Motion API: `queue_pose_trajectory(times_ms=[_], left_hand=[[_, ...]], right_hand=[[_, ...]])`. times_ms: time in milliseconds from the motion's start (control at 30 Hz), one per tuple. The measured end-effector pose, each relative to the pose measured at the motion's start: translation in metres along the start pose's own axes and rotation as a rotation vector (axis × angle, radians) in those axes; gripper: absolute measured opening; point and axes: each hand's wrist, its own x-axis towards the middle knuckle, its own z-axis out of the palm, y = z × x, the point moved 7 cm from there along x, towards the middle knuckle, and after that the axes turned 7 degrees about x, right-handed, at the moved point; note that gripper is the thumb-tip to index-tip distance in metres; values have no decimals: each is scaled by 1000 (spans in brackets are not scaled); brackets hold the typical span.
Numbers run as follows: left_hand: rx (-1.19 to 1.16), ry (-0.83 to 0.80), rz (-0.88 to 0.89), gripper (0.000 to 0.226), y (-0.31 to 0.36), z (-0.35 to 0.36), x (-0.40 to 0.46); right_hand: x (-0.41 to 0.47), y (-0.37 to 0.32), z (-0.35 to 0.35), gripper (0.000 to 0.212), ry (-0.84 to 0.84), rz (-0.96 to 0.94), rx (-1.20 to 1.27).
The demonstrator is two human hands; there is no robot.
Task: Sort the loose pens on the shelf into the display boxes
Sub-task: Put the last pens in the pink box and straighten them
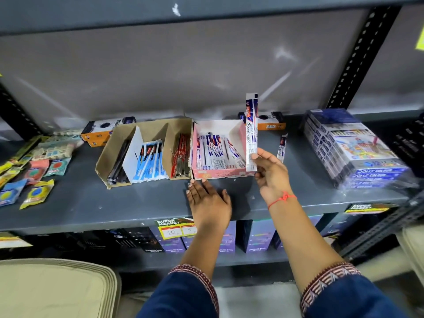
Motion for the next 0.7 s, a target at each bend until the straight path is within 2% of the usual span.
queue_pose_trajectory(times_ms=[333, 467, 533, 633, 700], left_hand=[[-24, 6, -12, 70, -1, -1, 0], [-49, -10, 6, 71, -3, 0, -1], [-56, -6, 18, 71, -5, 0, -2], [-66, 26, 29, 70, -5, -2, -3], [-90, 33, 25, 70, -5, -2, -2]], right_hand=[[-4, 4, 14, 24, -45, 35, -62], [3, 1, 25, 27, -24, -7, -139], [12, -2, 33, 29, -1, -45, -287], [27, -8, 41, 17, 46, -136, -720], [35, -9, 47, 26, 59, -199, -962]])
